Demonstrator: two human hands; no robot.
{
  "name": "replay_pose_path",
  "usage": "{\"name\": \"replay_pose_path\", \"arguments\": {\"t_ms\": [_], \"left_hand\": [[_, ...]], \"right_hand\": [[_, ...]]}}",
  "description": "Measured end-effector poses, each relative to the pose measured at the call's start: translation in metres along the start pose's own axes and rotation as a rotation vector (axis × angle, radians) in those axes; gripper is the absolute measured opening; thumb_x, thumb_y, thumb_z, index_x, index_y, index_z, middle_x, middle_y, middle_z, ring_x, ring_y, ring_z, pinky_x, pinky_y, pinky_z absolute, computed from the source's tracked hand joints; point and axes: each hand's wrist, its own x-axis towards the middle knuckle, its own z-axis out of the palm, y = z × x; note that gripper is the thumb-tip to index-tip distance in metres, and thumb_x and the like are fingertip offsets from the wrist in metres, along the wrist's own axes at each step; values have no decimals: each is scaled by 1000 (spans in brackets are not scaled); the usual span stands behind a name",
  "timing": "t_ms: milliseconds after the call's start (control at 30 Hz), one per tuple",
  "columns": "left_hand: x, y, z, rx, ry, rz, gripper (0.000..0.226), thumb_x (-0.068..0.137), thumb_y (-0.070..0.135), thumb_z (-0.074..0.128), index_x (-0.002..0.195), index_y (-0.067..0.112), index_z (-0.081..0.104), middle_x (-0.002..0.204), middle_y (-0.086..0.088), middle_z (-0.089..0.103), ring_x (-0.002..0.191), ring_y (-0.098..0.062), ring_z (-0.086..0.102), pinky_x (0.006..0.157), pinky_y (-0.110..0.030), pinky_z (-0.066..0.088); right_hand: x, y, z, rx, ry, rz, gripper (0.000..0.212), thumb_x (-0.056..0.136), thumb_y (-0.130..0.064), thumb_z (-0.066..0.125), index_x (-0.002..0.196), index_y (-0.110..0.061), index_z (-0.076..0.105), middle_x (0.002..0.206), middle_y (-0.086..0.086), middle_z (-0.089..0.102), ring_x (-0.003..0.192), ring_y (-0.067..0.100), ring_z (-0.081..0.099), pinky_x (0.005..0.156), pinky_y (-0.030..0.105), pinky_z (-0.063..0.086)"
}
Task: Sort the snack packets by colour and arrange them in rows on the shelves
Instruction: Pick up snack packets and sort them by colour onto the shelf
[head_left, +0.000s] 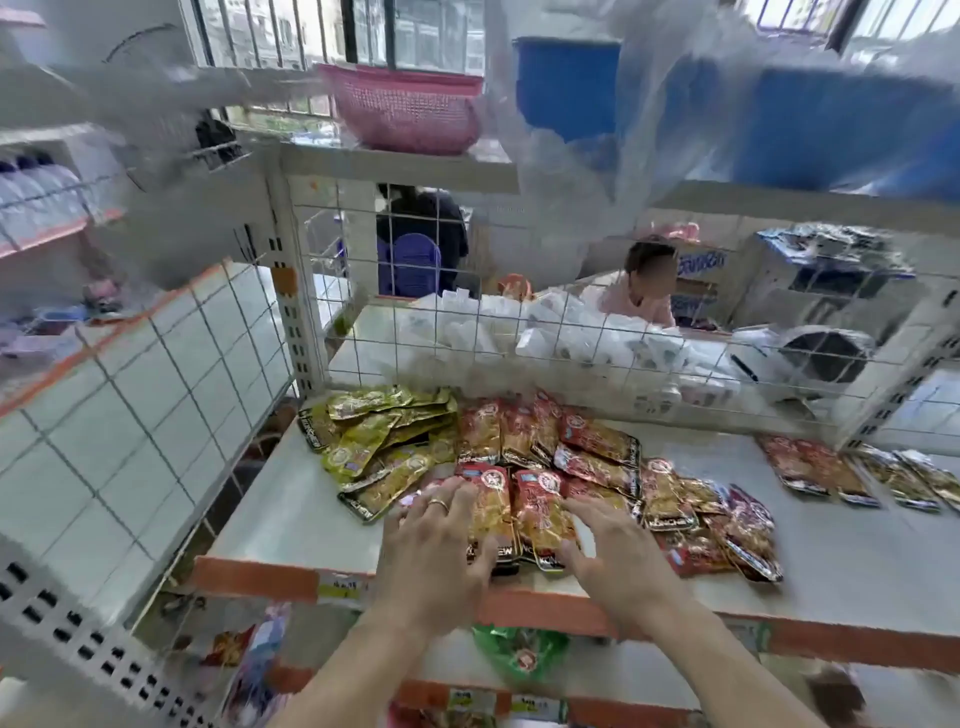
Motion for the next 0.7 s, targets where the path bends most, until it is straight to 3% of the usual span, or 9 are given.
{"name": "replay_pose_path", "arguments": {"t_ms": [200,300,400,533,633,700], "left_hand": [[31,-12,21,8,-3,-57,59,99,62,30,147,28,37,160,8,29,148,-12,23,118,-39,17],[40,-10,28,41,-15,-122,67,97,67,28,146,25,41,162,6,26,149,-15,22,117,-42,17],[45,-6,32,60,-5,-156,73,94,71,32,149,23,39,162,5,27,149,-16,22,118,-41,17],[46,-6,43,55,47,-165,71,86,68,57,139,21,52,148,5,46,138,-16,39,112,-41,33],[47,-6,50,19,93,-159,65,65,54,85,113,14,69,122,0,65,115,-23,60,92,-45,50],[45,-2,50,-30,107,-160,59,68,48,86,113,14,68,120,2,64,113,-22,59,94,-43,49]], "right_hand": [[32,0,14,-11,48,122,48,100,-42,51,144,-25,43,145,-8,46,133,9,42,100,23,37],[42,4,27,73,71,220,45,95,-41,60,136,-24,51,127,-5,55,110,8,50,96,24,43],[49,10,37,95,58,254,42,90,-43,66,128,-26,56,103,-11,53,99,8,55,91,26,51],[53,15,36,149,100,273,51,83,-40,77,126,-22,56,99,-11,57,89,5,56,75,15,45],[58,18,36,205,93,272,67,82,-38,78,139,-16,49,114,-5,58,103,9,54,87,17,43],[60,22,35,259,77,265,64,86,-33,75,140,-13,48,113,-5,55,104,9,51,85,13,40]]}}
